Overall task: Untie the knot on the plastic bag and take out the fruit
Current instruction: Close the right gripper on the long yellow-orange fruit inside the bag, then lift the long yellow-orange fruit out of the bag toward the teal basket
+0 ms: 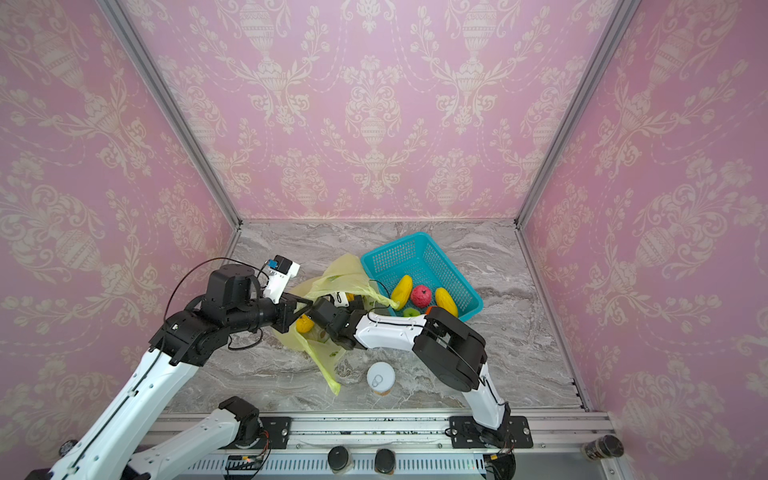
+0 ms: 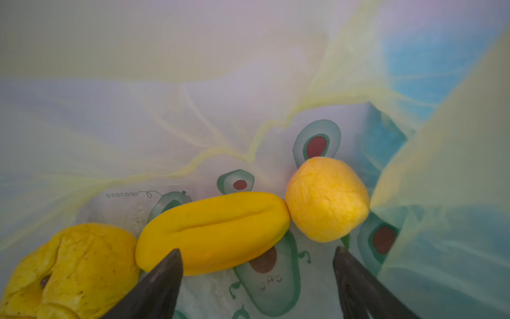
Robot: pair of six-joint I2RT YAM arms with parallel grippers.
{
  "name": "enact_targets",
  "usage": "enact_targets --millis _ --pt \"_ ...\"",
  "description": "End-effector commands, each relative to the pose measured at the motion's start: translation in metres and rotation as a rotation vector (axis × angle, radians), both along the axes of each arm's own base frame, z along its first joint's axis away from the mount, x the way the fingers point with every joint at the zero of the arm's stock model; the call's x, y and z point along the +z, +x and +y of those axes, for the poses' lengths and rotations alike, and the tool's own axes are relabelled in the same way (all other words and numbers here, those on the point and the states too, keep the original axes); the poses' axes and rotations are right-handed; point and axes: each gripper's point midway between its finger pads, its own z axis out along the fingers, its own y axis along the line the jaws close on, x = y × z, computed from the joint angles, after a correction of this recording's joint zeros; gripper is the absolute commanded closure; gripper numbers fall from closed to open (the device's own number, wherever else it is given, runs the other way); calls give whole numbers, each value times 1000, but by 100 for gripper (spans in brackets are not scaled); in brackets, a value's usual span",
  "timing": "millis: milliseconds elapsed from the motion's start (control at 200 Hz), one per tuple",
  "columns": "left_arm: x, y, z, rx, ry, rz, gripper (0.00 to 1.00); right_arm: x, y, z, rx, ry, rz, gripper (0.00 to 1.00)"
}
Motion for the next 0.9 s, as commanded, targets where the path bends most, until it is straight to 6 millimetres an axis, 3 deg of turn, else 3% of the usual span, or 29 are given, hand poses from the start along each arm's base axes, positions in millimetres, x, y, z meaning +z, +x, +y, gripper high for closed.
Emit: enact_targets --millis 0,165,330,595,716,896 --pt "-6 -10 -4 -33 -12 37 100 -29 13 11 -60 141 116 8" --pt "-6 -10 -5 -37 -16 39 100 -61 26 12 -108 182 195 3" --pt "-5 -11 -4 -34 -18 33 100 -84 33 21 -100 193 244 7" --pt "-10 -7 0 -8 11 39 100 -86 34 13 -104 177 254 50" --pt "-15 -2 8 33 52 35 100 -75 30 8 -99 190 248 69" --pt "-29 10 21 106 118 68 100 -51 23 1 -71 209 230 87"
